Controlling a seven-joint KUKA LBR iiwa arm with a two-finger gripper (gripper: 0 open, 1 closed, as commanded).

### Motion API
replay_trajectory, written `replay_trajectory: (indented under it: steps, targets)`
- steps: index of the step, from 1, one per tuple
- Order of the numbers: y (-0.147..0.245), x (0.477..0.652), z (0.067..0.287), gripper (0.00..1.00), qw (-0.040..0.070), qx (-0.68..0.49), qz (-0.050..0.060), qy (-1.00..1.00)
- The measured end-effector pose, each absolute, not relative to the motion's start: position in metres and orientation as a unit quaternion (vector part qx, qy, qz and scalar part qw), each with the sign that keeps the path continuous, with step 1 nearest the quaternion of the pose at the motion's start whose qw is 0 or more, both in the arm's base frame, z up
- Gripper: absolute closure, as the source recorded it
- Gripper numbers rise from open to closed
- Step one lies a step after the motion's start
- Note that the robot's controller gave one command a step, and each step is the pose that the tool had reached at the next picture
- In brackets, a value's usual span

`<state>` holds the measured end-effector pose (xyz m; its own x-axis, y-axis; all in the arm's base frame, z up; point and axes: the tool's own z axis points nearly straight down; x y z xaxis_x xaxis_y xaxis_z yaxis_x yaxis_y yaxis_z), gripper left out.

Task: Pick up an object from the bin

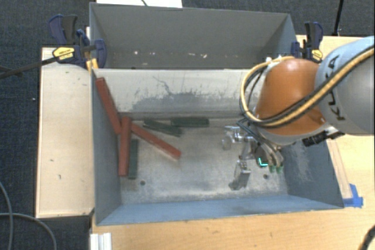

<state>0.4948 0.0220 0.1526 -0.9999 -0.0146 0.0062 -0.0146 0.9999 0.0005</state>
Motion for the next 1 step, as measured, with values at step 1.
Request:
replay_trajectory:
  steps: [1]
  targets:
    - [0.022,0.4967,0.1562,0.0,-0.001,0.007,0.0,-1.0]
